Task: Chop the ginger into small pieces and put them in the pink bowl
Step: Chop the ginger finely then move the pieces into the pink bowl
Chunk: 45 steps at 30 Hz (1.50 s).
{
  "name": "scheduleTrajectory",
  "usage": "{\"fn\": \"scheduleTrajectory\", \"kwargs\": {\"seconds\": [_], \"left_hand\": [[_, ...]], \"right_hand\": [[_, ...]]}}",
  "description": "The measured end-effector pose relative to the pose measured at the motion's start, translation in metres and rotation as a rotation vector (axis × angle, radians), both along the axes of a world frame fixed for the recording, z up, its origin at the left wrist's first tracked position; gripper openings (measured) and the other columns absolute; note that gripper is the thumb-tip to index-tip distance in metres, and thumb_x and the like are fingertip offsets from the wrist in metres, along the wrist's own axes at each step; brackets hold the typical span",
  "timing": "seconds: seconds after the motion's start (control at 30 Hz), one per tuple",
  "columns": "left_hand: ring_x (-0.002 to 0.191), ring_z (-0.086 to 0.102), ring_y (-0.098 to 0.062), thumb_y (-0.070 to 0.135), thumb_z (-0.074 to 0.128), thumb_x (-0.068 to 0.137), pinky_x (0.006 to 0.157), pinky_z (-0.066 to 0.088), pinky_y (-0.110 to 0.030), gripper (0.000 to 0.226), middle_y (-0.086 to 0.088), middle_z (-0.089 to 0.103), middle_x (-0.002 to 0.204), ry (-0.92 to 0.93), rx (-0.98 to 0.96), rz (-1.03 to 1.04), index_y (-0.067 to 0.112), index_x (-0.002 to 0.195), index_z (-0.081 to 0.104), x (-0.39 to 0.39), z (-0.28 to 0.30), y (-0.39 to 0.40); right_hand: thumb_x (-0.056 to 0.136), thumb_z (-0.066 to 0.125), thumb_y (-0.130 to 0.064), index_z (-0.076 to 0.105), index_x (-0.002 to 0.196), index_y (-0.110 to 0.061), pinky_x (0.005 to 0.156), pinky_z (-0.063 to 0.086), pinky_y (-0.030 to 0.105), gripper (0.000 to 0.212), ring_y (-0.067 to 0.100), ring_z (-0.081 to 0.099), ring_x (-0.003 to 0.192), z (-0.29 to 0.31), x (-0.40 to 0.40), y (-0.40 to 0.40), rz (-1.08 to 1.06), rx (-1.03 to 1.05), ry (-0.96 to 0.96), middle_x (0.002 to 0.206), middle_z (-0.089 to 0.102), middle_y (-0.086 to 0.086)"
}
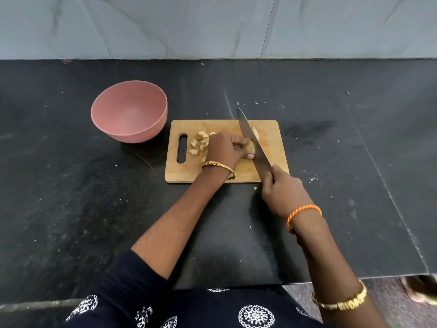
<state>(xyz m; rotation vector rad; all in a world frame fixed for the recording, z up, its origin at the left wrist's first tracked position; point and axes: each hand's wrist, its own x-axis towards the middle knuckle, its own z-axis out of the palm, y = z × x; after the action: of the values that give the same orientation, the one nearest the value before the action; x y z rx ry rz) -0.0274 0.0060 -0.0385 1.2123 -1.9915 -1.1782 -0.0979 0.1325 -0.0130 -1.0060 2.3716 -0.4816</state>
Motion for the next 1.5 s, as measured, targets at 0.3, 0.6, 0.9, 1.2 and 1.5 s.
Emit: {"fn": "scheduleTrajectory", "kwargs": {"seconds": [0.3, 0.6, 0.9, 1.2, 1.5], "left_hand": [[0.083, 0.061, -0.010, 0.007, 0.082, 0.063, 0.081, 0.047, -0.016, 0.040, -0.011, 0.072, 0.098, -0.050, -0.031, -0.018, 0.003, 0.101, 0.070, 0.002, 0.005, 0.001], [0.074, 0.056, -0.005, 0.007, 0.082, 0.062, 0.072, 0.042, -0.009, 0.042, -0.011, 0.072, 0.097, -0.051, 0.009, -0.023, 0.002, 0.102, 0.069, 0.001, 0.005, 0.001], [0.073, 0.059, -0.006, 0.006, 0.082, 0.063, 0.066, 0.042, -0.001, 0.039, -0.013, 0.073, 0.094, -0.034, 0.013, -0.003, 0.001, 0.100, 0.070, 0.002, 0.004, 0.001], [0.076, 0.061, -0.010, 0.005, 0.083, 0.059, 0.078, 0.051, -0.021, 0.040, -0.016, 0.072, 0.094, -0.017, 0.001, 0.011, -0.001, 0.097, 0.070, 0.003, 0.006, 0.004], [0.071, 0.060, -0.009, 0.005, 0.082, 0.062, 0.072, 0.045, -0.011, 0.038, -0.017, 0.073, 0.092, -0.033, 0.005, -0.003, -0.003, 0.097, 0.070, 0.002, 0.006, 0.003]], "right_hand": [[0.096, 0.037, -0.030, 0.052, 0.082, -0.014, 0.067, 0.051, 0.041, 0.027, 0.035, 0.059, 0.073, 0.010, 0.002, 0.041, -0.081, -0.125, -0.020, 0.076, 0.061, 0.014], [0.098, 0.036, -0.028, 0.052, 0.082, -0.007, 0.061, 0.039, 0.030, 0.031, 0.029, 0.055, 0.069, 0.000, -0.011, 0.002, -0.066, -0.199, -0.009, 0.078, 0.059, 0.014], [0.098, 0.036, -0.028, 0.054, 0.086, -0.007, 0.063, 0.044, 0.032, 0.030, 0.029, 0.056, 0.069, -0.003, -0.011, -0.004, -0.027, -0.173, -0.003, 0.080, 0.061, 0.014], [0.097, 0.037, -0.027, 0.051, 0.082, -0.006, 0.062, 0.043, 0.034, 0.029, 0.036, 0.056, 0.072, 0.002, -0.011, -0.009, -0.020, -0.187, 0.018, 0.075, 0.058, 0.015], [0.098, 0.033, -0.029, 0.043, 0.084, -0.015, 0.064, 0.037, 0.032, 0.022, 0.035, 0.045, 0.069, 0.004, -0.003, -0.028, -0.007, -0.130, 0.156, 0.067, 0.043, 0.007]]}}
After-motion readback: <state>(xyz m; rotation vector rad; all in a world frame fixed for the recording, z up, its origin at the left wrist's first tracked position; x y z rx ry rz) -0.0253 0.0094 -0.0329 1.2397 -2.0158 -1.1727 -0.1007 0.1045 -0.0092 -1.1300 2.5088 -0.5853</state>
